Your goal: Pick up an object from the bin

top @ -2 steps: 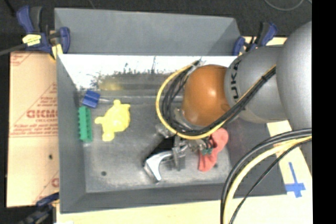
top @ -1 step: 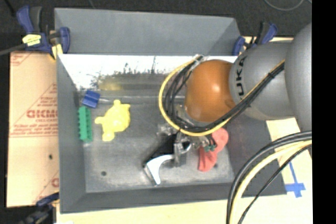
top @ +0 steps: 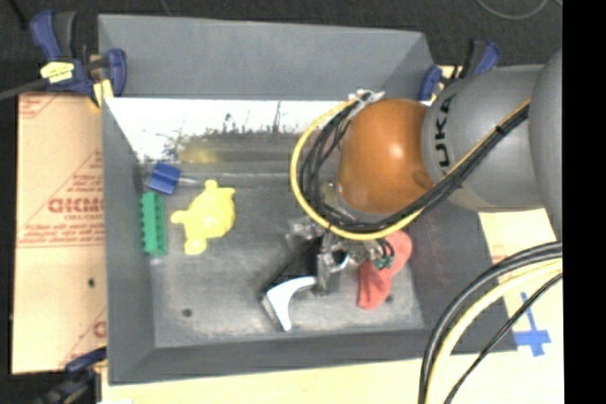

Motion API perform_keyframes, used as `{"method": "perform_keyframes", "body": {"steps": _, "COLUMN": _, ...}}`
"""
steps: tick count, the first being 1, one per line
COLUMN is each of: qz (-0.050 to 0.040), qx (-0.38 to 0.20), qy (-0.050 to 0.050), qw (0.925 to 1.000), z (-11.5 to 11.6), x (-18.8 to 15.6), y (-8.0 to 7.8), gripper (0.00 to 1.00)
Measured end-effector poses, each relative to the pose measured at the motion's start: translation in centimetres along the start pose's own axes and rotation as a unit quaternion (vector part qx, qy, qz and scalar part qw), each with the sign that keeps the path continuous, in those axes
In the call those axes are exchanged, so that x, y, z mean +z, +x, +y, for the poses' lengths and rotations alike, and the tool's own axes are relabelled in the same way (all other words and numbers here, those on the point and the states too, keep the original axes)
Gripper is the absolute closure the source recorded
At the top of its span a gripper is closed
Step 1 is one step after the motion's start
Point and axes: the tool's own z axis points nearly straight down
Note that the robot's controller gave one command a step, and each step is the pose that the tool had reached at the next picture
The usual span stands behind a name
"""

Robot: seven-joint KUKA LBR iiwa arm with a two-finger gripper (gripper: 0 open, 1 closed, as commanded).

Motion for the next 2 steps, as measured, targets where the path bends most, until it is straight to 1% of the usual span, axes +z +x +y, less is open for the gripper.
{"method": "perform_keyframes", "body": {"steps": 2, "qz": 0.0003, "qx": 0.001, "qy": 0.0, "qw": 1.0, "z": 0.0, "x": -2.6, "y": 0.0, "gripper": 1.0}}
